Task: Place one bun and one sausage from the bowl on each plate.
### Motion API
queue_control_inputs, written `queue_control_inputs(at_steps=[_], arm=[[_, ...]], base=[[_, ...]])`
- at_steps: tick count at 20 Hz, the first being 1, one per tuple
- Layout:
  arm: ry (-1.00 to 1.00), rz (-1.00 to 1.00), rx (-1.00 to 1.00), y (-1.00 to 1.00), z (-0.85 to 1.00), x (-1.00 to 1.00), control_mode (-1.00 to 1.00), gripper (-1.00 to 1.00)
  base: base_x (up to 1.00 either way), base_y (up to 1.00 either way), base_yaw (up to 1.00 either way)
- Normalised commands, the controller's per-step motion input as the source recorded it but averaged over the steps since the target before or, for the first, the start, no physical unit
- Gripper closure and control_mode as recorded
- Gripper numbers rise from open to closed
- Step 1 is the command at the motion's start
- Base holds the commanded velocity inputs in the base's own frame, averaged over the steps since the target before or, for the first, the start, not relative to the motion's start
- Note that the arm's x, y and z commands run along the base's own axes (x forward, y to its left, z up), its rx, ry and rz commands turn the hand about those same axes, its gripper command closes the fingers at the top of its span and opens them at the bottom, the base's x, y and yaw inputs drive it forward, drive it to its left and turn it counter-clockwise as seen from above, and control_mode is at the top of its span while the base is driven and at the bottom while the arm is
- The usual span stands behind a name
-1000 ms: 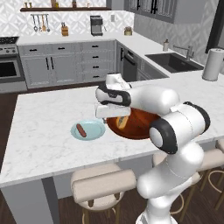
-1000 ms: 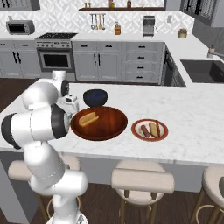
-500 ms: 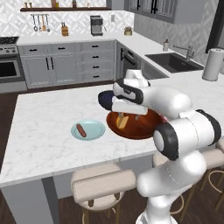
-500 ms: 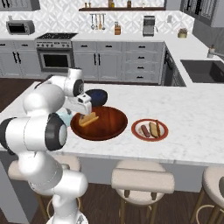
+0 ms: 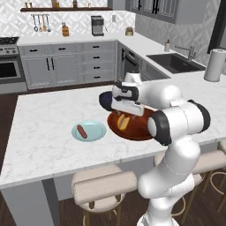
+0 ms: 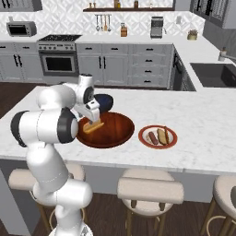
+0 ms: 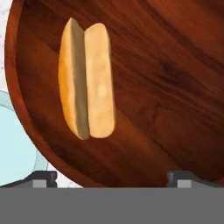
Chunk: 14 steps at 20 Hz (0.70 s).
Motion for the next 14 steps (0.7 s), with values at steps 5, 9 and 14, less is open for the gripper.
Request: queue_control_inputs(at_steps=[5,9,14], arm=[[-0.23,-0.09,0.12,-0.02,-0.35,0.01,-1.00,-1.00],[-0.05,-0.02,0.12,-0.25,-0.13,0.00,-1.00,-1.00],[0.01,0.02,0.02,0.00,0.00,0.00,-1.00,-1.00]], base=[[0.00,0.00,0.00],[0.00,0.00,0.00],[0.00,0.00,0.00]])
